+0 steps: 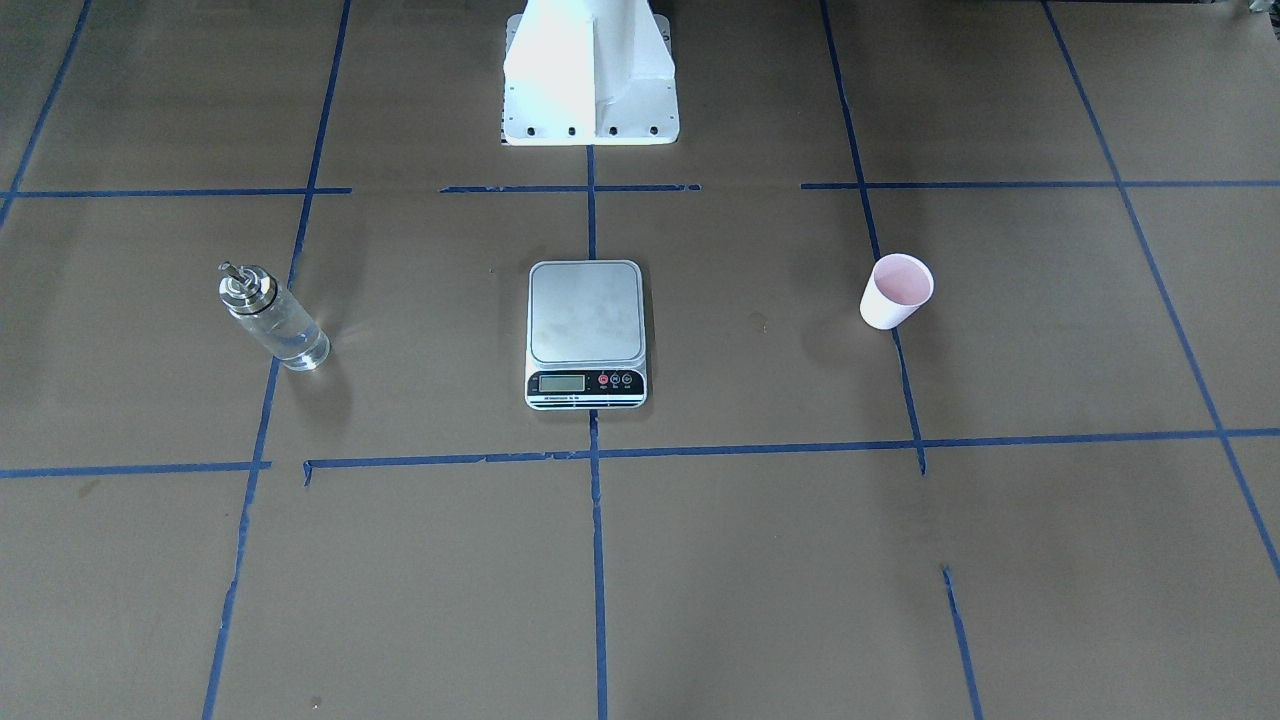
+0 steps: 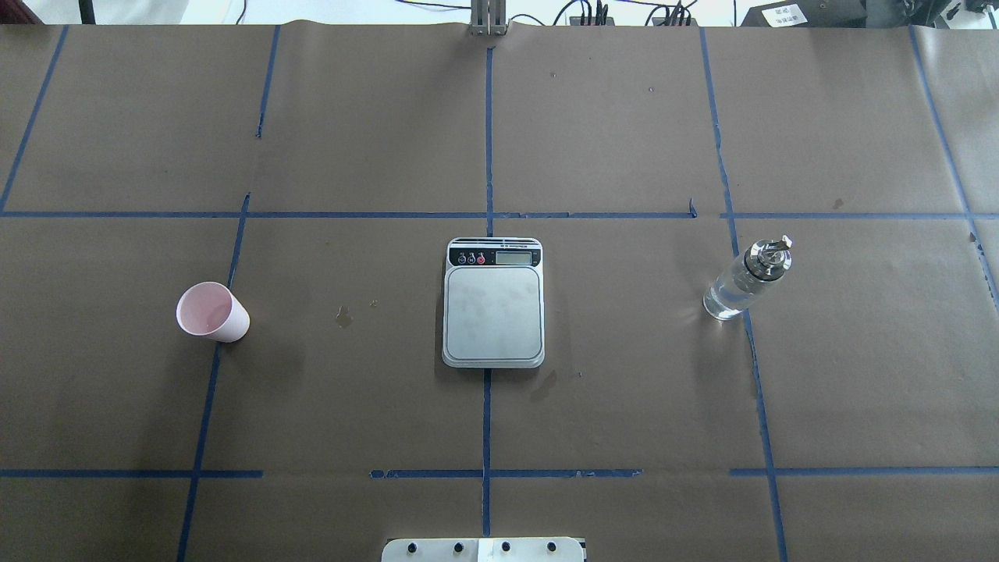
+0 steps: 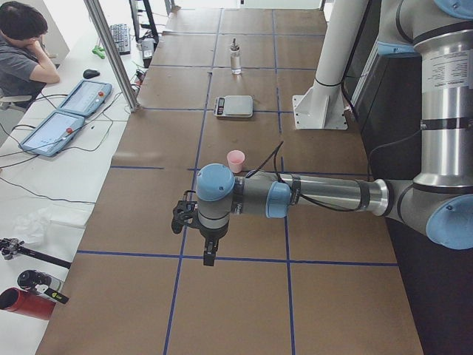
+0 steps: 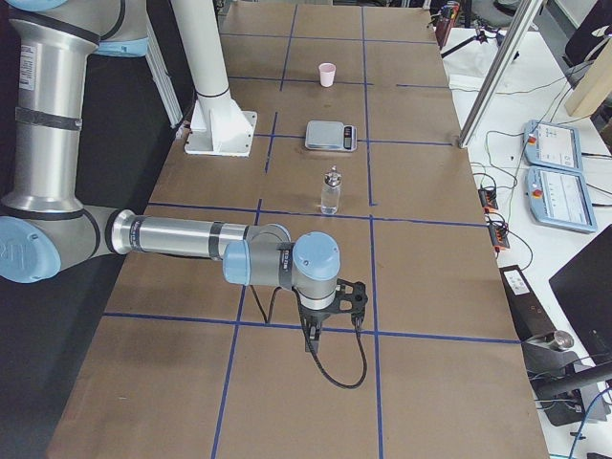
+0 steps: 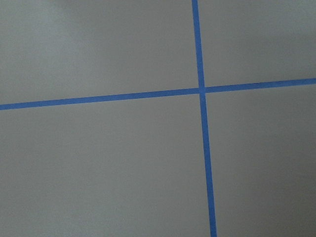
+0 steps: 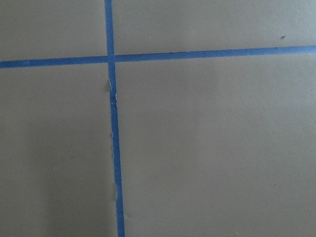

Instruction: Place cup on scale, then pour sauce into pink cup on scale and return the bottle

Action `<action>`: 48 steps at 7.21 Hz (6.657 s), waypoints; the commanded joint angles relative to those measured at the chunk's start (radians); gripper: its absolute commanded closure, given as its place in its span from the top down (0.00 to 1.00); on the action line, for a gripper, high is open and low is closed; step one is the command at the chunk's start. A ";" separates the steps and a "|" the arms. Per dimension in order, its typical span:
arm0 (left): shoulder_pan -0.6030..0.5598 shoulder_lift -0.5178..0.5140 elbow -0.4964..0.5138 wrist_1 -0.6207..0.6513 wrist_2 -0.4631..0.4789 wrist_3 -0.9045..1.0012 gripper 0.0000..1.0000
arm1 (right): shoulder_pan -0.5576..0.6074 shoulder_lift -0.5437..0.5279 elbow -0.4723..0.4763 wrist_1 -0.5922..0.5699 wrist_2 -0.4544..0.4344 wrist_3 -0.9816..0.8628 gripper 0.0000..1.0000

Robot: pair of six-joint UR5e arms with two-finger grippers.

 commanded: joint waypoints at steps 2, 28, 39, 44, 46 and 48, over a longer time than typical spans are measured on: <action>0.000 0.002 -0.007 -0.001 0.004 0.007 1.00 | -0.011 0.003 0.003 0.017 -0.002 -0.003 1.00; 0.819 0.026 -0.154 -0.818 0.399 -1.068 0.60 | -0.084 0.055 -0.075 0.530 0.108 0.101 1.00; 0.946 -0.043 -0.119 -0.755 0.467 -1.103 0.00 | -0.084 0.035 -0.075 0.559 0.110 0.103 1.00; 0.908 -0.156 -0.136 -0.677 0.467 -1.100 0.00 | -0.084 0.035 -0.075 0.559 0.110 0.103 1.00; 0.910 -0.393 -0.133 -0.430 0.516 -1.103 0.00 | -0.084 0.035 -0.077 0.559 0.108 0.104 1.00; 0.922 -0.640 -0.123 -0.109 0.541 -1.122 0.00 | -0.084 0.035 -0.080 0.559 0.110 0.103 1.00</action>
